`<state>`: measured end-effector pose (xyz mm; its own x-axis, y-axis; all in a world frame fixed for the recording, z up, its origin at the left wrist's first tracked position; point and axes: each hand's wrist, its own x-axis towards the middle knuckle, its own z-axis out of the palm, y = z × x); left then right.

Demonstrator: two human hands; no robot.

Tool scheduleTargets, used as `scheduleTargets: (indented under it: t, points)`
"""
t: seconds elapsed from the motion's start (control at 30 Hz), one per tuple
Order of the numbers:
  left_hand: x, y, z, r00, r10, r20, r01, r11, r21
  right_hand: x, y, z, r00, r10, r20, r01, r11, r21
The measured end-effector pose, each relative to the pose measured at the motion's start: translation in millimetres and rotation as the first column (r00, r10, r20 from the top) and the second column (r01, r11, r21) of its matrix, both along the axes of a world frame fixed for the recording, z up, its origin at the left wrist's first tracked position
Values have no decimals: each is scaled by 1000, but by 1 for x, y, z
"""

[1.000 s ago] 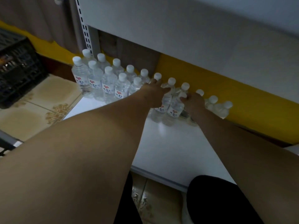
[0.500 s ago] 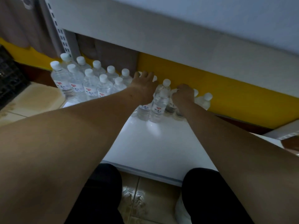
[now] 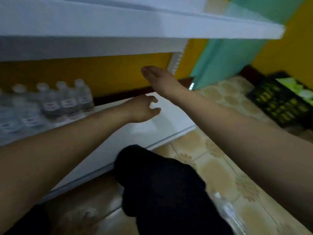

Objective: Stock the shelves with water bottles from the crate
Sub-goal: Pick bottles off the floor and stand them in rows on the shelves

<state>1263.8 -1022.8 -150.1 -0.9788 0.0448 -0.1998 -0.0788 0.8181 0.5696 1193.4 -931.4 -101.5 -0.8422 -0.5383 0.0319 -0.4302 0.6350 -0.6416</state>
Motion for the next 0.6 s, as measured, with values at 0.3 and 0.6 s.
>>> scheduleTargets:
  t: [0.3,0.6]
  points:
    - [-23,263,12,843,-403,357,485,856,-179,28,337,-129,866,-486,116,425,839,341]
    - [69,331,-172,735,-358,576,481,873,-73,176,490,-361,539,-787,302,417,560,716]
